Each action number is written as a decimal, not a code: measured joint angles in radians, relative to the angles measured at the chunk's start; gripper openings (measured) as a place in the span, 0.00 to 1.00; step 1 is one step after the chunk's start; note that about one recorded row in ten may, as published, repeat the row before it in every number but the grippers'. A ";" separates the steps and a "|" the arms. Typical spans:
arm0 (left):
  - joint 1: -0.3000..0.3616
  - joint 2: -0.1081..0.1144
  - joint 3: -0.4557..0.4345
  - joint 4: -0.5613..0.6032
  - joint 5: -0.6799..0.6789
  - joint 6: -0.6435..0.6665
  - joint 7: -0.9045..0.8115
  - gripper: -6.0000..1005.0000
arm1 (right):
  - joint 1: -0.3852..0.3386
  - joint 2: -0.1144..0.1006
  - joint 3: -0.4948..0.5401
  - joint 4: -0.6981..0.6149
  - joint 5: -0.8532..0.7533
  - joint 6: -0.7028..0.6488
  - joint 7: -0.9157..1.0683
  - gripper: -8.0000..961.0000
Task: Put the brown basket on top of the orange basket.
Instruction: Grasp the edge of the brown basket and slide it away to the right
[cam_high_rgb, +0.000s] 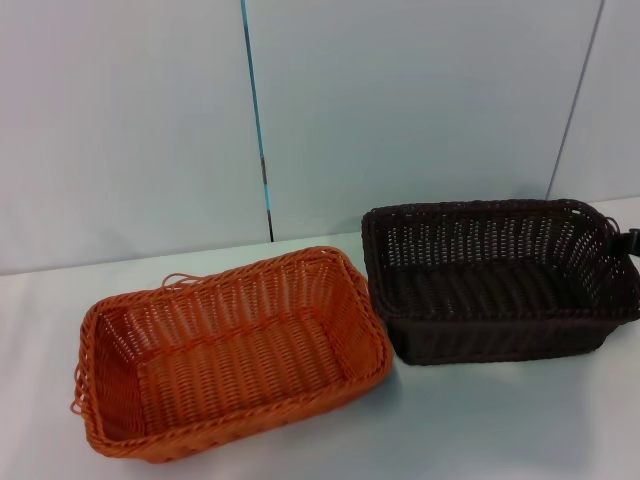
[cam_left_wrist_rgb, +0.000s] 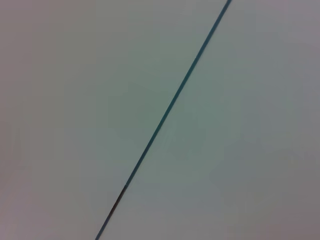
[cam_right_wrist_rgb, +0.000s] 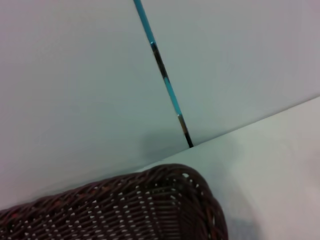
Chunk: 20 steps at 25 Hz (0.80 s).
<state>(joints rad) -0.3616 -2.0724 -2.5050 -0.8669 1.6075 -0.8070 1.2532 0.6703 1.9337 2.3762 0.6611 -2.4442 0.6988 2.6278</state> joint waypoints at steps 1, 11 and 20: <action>0.002 0.000 0.000 -0.002 0.000 0.000 0.000 0.80 | 0.008 -0.013 -0.001 -0.013 -0.001 0.006 0.012 0.58; 0.004 0.000 -0.002 0.001 0.000 0.000 0.000 0.80 | 0.043 -0.015 -0.006 -0.071 -0.023 -0.015 0.014 0.53; 0.006 0.000 -0.002 0.000 0.000 0.000 0.000 0.80 | 0.037 -0.006 -0.006 -0.074 -0.024 -0.022 0.012 0.48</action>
<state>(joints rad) -0.3557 -2.0724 -2.5065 -0.8667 1.6077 -0.8069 1.2532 0.7076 1.9274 2.3700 0.5867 -2.4682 0.6763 2.6396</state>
